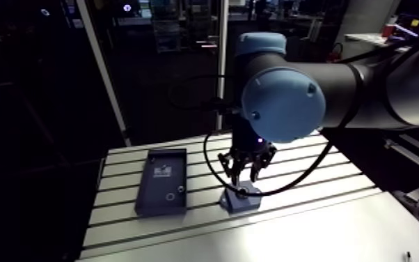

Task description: Pick up the bearing and press it into the housing until flush.

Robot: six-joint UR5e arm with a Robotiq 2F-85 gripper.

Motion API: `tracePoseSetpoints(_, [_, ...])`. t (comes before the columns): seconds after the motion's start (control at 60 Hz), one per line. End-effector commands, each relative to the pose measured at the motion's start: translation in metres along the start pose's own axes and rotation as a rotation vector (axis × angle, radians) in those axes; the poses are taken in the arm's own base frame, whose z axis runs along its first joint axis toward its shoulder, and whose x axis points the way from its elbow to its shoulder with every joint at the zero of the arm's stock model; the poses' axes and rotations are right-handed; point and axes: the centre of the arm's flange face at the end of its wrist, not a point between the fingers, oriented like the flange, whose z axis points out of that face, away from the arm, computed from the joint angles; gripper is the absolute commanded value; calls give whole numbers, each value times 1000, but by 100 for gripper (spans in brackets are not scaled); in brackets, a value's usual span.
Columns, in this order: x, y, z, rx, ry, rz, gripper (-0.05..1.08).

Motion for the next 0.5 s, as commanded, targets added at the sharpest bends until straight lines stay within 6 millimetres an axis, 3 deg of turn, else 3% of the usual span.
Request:
tracePoseSetpoints(0.017, [1,0,3,13,4,3,89])
tracePoseSetpoints(0.5, [3,0,11,12,7,-2,90])
